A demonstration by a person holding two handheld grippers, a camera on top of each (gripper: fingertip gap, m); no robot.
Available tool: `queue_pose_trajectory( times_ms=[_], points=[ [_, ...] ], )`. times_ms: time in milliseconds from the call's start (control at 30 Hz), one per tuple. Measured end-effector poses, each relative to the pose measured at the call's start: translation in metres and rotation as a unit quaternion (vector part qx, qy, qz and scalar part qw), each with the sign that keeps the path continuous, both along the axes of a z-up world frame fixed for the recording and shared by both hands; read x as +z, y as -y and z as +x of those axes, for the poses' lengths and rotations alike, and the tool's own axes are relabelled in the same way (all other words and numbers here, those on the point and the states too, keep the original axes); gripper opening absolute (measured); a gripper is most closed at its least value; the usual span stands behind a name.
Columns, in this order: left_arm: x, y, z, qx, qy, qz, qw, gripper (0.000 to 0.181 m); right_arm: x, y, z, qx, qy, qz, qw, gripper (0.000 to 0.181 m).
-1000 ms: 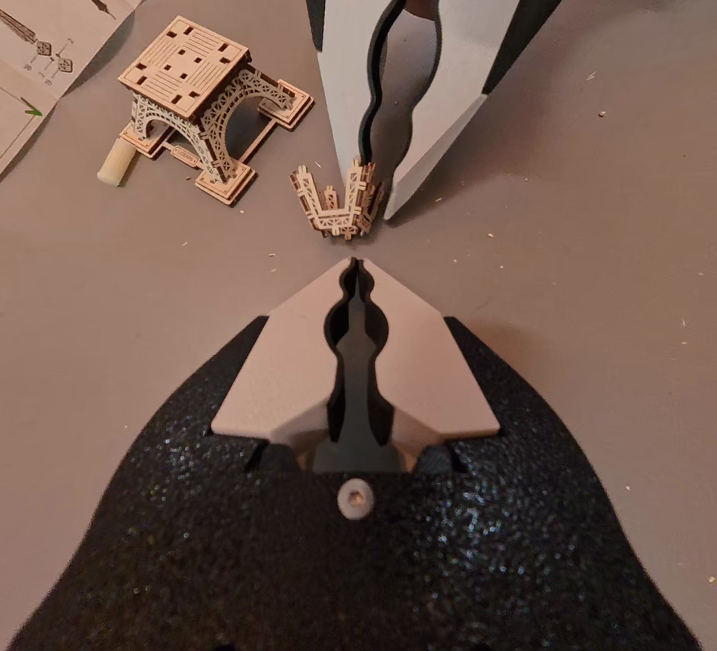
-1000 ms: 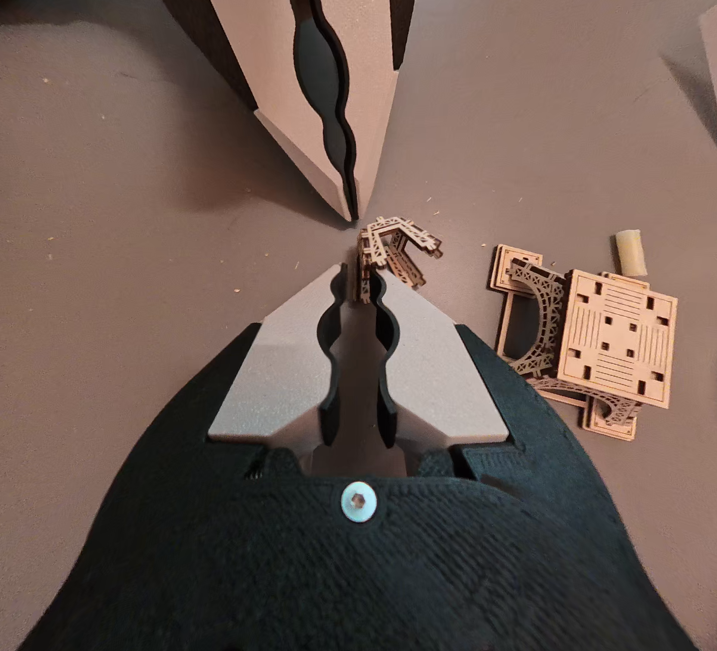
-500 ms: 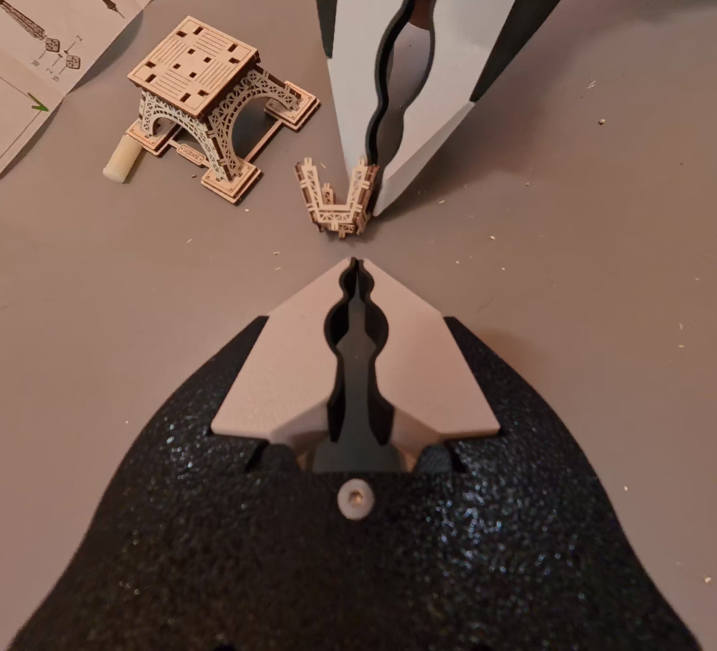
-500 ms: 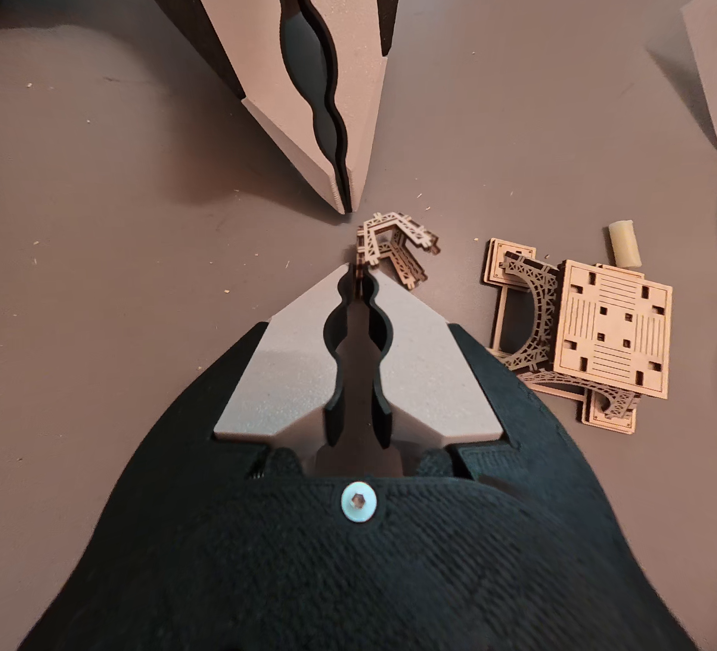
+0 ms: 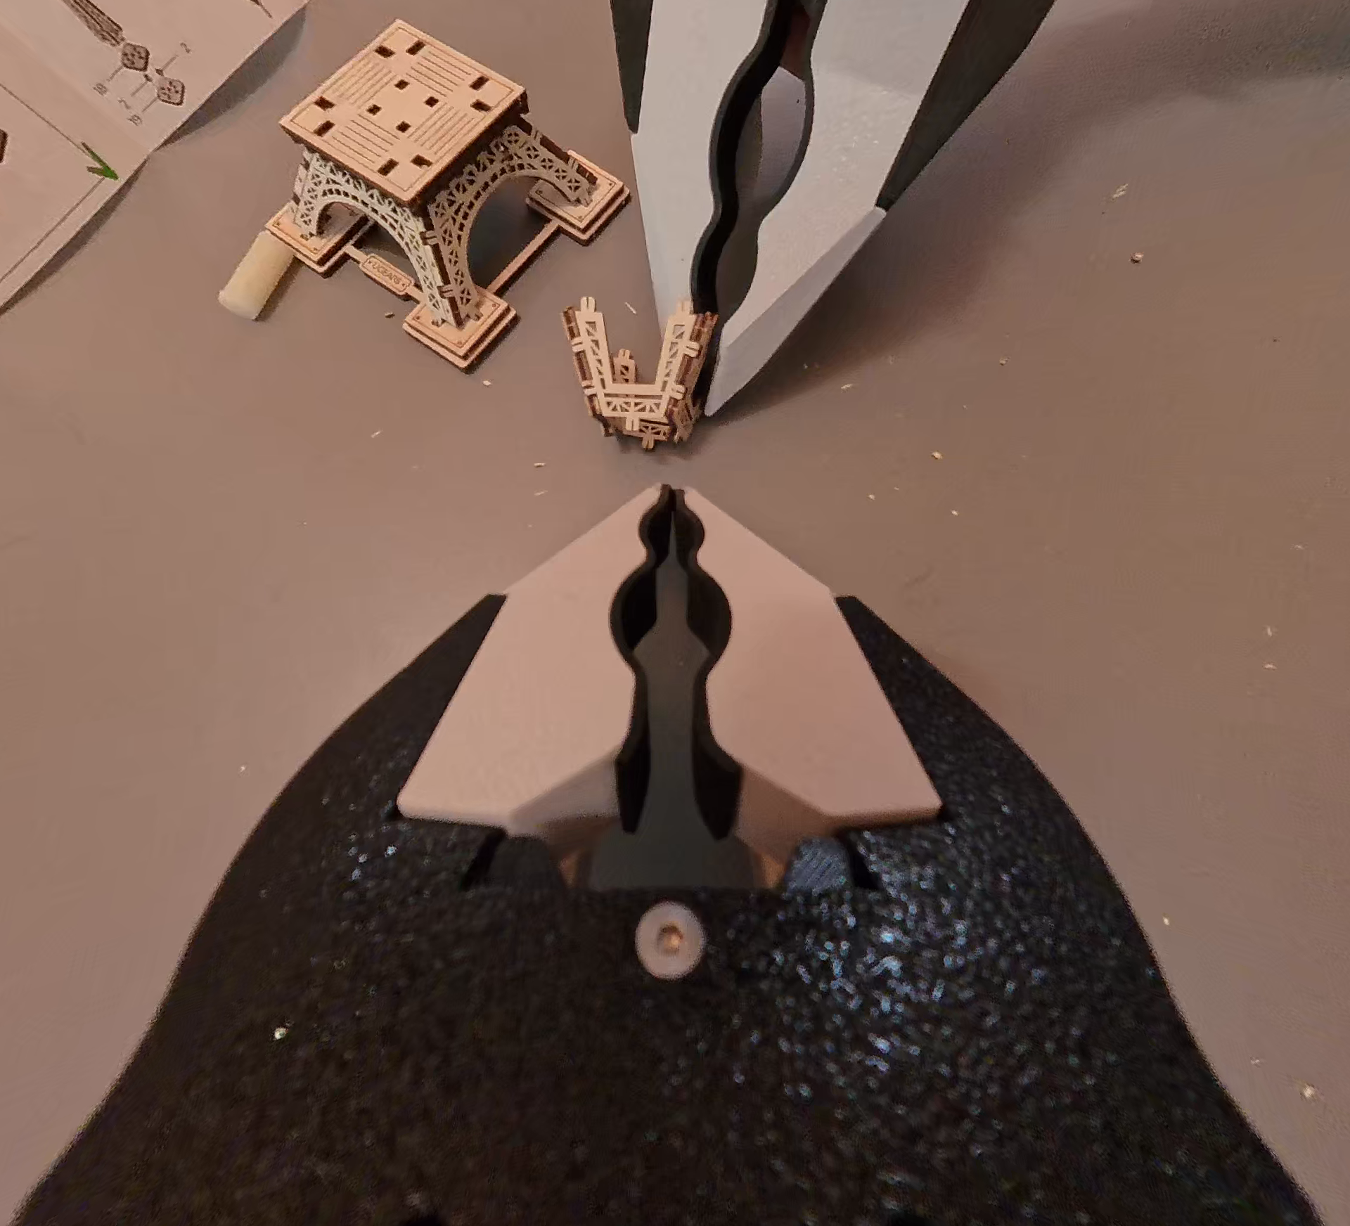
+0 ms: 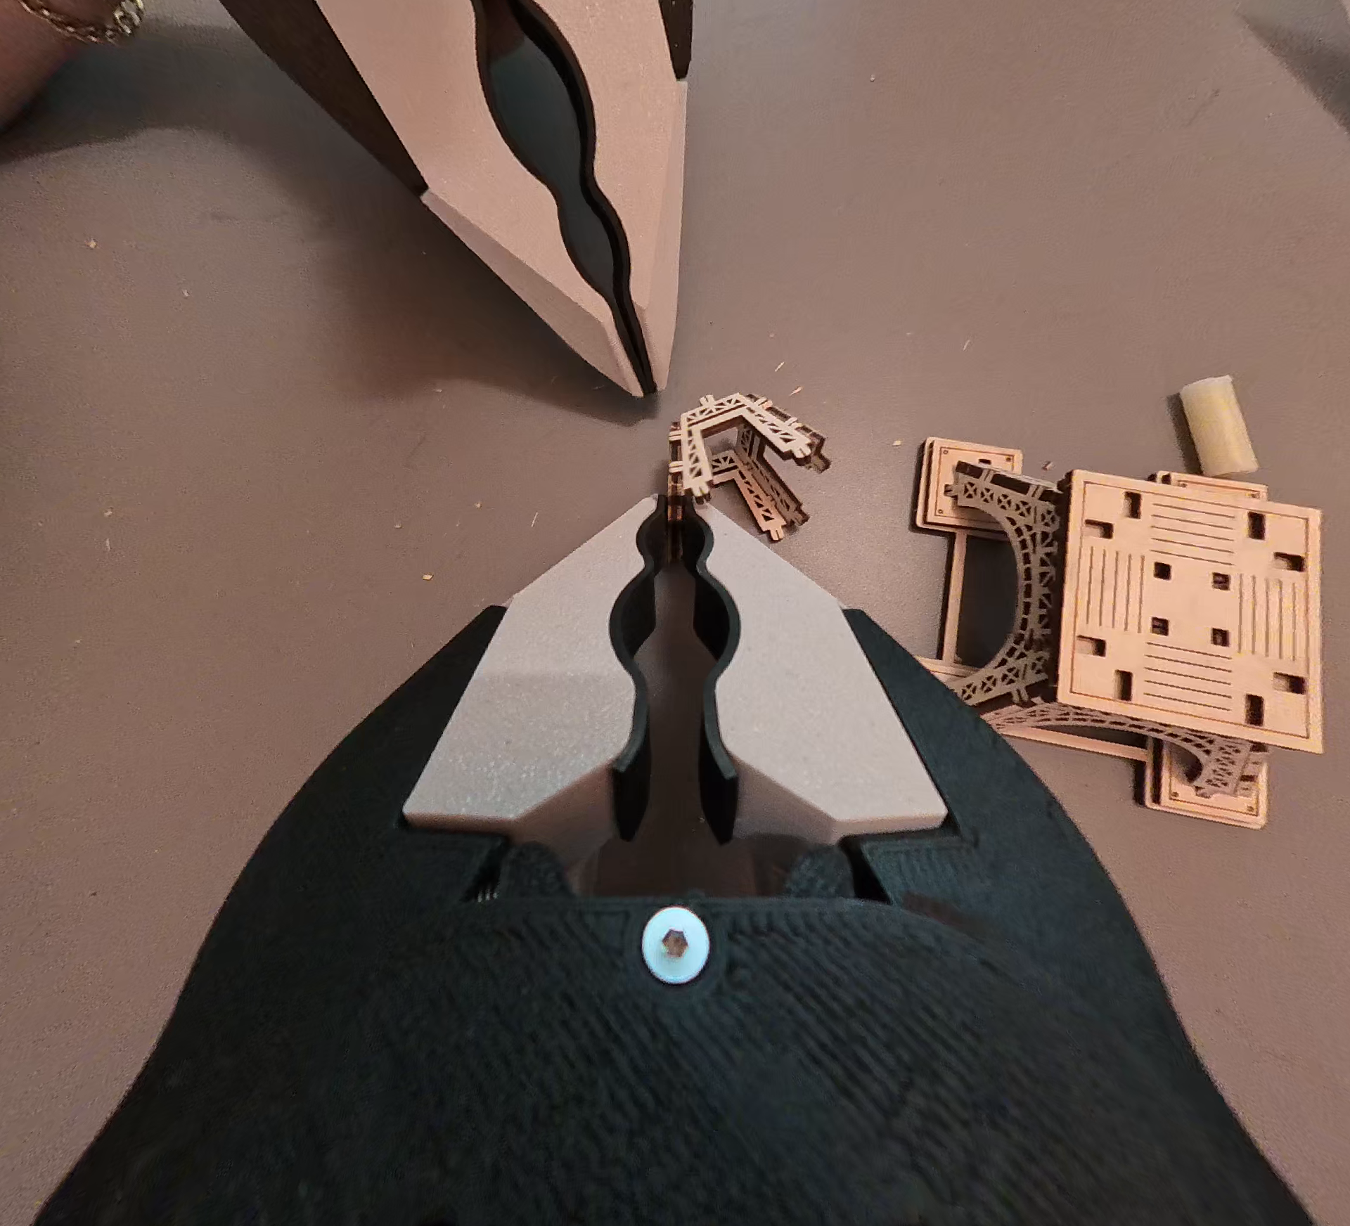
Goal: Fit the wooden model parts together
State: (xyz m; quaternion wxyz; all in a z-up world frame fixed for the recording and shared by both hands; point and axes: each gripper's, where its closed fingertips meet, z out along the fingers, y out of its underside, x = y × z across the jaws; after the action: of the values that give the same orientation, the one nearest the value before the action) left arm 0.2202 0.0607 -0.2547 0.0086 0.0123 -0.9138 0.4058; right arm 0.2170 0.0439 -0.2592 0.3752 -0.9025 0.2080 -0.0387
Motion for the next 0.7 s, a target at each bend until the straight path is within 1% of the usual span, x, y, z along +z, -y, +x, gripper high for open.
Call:
queue_pose_trajectory(
  times_ms=[33,200,400,467,567,700],
  points=[
    [0.001,0.000,0.000,0.000,-0.001,-0.002,1.000,0.000,0.000,0.000,0.000,0.002,0.000,0.000,1.000,0.001],
    [0.006,0.007,-0.004,-0.004,-0.008,-0.019,1.000,0.000,-0.001,0.000,0.001,0.004,-0.002,-0.016,1.000,0.001],
    [0.000,0.011,-0.004,0.003,-0.012,-0.010,1.000,0.000,-0.001,0.000,0.001,0.007,-0.001,-0.013,1.000,0.001],
    [-0.001,0.013,-0.002,0.016,-0.020,-0.012,1.000,0.000,-0.001,0.000,0.002,0.005,0.000,-0.008,1.000,0.001],
    [-0.001,0.014,-0.003,0.018,-0.032,-0.018,0.999,0.000,0.000,0.000,0.003,0.005,-0.001,0.003,1.000,0.001],
    [0.000,0.007,0.002,0.022,-0.036,-0.023,0.999,0.000,0.000,-0.001,0.003,0.003,0.000,0.022,1.000,0.001]
  ],
)
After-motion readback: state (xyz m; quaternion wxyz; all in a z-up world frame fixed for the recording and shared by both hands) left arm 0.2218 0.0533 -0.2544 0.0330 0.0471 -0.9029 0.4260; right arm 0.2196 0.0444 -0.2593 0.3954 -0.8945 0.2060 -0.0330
